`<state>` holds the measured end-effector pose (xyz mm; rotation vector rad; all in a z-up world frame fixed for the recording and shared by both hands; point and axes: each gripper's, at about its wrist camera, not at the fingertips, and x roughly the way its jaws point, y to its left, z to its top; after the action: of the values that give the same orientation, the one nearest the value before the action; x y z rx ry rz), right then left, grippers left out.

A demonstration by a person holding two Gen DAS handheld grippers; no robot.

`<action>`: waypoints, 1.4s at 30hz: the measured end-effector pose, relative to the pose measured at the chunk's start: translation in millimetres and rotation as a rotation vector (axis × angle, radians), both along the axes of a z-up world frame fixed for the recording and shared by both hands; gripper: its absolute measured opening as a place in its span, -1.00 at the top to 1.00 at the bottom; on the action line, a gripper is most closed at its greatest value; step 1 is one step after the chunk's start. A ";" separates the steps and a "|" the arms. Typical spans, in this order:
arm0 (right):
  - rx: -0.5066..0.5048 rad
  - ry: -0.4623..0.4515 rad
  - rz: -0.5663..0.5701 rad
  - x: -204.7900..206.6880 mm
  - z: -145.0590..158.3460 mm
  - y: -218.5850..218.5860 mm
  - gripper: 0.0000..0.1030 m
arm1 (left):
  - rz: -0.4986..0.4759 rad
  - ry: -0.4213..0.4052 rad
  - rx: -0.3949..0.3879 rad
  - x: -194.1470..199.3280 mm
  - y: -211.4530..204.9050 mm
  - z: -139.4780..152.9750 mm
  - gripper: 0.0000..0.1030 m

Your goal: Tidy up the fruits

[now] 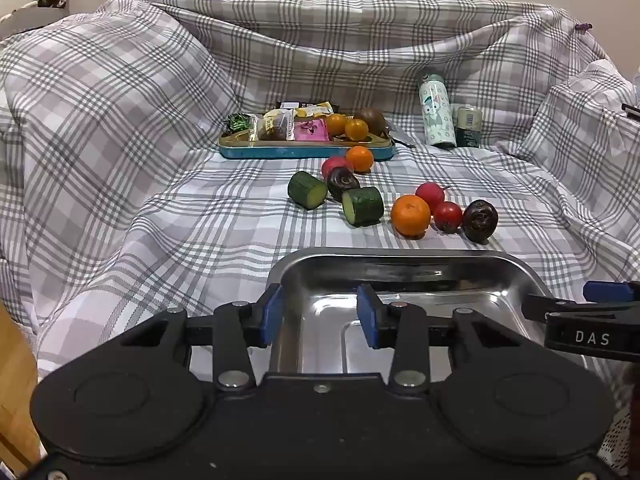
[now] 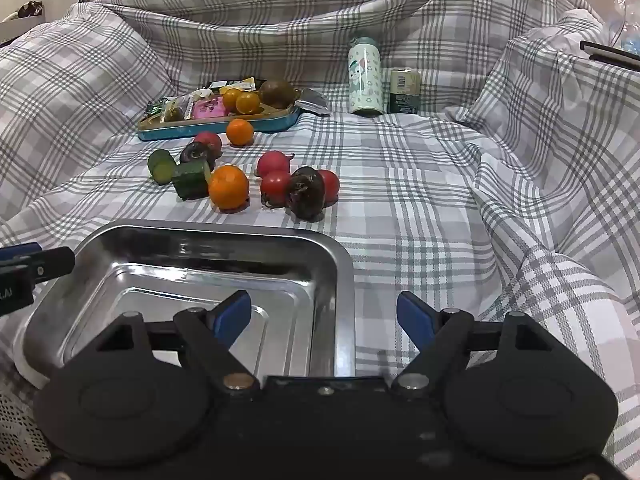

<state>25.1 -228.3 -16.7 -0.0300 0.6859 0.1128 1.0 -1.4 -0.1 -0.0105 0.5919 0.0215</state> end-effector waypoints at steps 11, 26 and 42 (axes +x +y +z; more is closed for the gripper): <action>0.007 -0.003 0.001 0.2 -0.6 -1.6 -0.59 | -0.016 0.017 -0.014 -0.9 0.6 -2.6 0.06; 0.003 -0.005 0.000 0.6 -0.2 0.7 -0.59 | -0.018 0.022 -0.013 -0.6 -0.7 -4.4 0.06; -0.001 -0.004 0.002 0.3 -1.0 0.9 -0.59 | -0.019 0.025 -0.009 -0.2 -1.3 -5.8 0.06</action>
<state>25.4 -227.5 -17.7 -0.0323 0.6822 0.1142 0.8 -2.7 -5.9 -0.0135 0.6170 0.0002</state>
